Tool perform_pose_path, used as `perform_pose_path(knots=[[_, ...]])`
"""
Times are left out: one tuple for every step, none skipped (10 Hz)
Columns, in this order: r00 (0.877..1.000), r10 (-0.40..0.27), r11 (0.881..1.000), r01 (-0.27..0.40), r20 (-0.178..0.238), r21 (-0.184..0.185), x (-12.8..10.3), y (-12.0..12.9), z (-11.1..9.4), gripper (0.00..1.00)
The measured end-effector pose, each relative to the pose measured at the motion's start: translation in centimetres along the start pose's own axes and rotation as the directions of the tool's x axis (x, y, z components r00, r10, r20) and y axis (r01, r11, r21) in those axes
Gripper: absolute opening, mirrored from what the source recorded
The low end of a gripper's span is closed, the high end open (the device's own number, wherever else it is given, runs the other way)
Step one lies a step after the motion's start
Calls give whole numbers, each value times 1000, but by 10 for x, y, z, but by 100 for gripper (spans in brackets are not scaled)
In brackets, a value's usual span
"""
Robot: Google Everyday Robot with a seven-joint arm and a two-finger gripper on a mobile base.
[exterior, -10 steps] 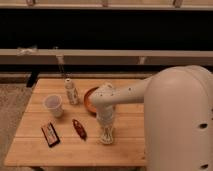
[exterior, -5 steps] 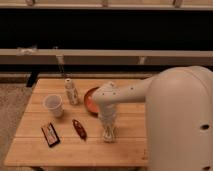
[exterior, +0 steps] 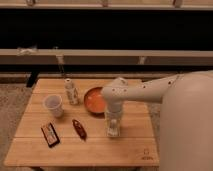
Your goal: Wipe the white sponge on the table
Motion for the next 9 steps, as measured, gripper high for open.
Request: perform_pose_path(knots=[[1000,-10,1000,10,2,-23,1,2,-3,80],[1000,-20,999,20,4,-36,1,3,-5,80],[999,-32,998,32,4,-53,3,3,-9,80],[999,-37,997,37,5,-62,4,3,-12,80],[999,-42,997,42,7,-72,6,2,-15,80],[999,-49,995,49,10,-86,7,1,-21,80],[999,-51,994,52,10,-92,9,-1,-24,80],[999,-52,995,52,8,-90,9,-1,-24,80],[998,-55,994,55,8,-90,9,1,-24,80]])
